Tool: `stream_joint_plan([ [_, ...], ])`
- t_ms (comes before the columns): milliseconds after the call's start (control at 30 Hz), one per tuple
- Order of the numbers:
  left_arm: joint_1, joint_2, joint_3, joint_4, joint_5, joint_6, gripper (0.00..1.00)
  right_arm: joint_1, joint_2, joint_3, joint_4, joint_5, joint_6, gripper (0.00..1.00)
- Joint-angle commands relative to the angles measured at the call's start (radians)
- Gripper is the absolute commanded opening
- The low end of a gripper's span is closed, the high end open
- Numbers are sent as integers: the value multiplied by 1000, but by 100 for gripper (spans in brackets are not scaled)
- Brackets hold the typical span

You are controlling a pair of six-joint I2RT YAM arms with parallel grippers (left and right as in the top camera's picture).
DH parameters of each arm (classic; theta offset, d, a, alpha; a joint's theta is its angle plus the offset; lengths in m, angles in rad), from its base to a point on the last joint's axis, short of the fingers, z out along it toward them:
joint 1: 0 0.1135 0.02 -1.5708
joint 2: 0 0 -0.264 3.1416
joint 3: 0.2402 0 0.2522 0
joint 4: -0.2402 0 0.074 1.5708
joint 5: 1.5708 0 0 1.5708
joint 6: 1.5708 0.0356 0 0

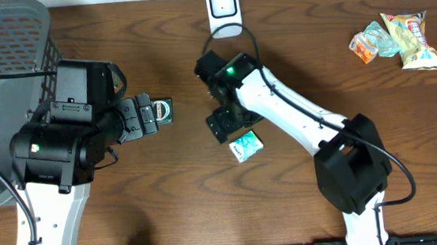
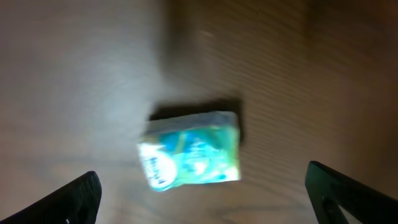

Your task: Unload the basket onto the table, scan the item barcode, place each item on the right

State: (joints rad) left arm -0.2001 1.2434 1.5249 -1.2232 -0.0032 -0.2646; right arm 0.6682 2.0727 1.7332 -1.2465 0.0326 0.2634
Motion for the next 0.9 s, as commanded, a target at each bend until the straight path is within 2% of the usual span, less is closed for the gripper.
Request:
stream_joint_plan([
  [0,-2,-2,11,0,-9,2,98,-57,3,-38,2,55,247,95],
  [67,-2,-2,11,0,-9,2,98,-73,3,-51,-3,34,282,99],
  [133,-2,-2,11,0,-9,2,98,-82,3,-68,-2,-6,281,97],
  [233,-2,-2,11,0,-9,2,98,-83,3,-98,-1,-4,278,75],
  [367,-2,-2,11,0,-9,2,98,-83,3,-148,9,-11,330,69],
  [467,-2,-2,11,0,-9,2,98,-83,3,-175,10,-55,342,55],
  [533,-2,-2,11,0,-9,2,98,-83,3,-186,5,-87,342,38],
  [600,-2,-2,11,0,-9,2,98,-83,3,-190,-5,-113,342,26],
  [700,-2,-2,11,0,-9,2,98,-83,3,-190,-24,-115,342,13],
  [733,-2,-2,11,0,-9,2,98,-83,3,-190,-30,-115,342,5],
  [867,-2,-2,11,0,-9,2,98,-72,3,-192,-58,-118,342,2],
])
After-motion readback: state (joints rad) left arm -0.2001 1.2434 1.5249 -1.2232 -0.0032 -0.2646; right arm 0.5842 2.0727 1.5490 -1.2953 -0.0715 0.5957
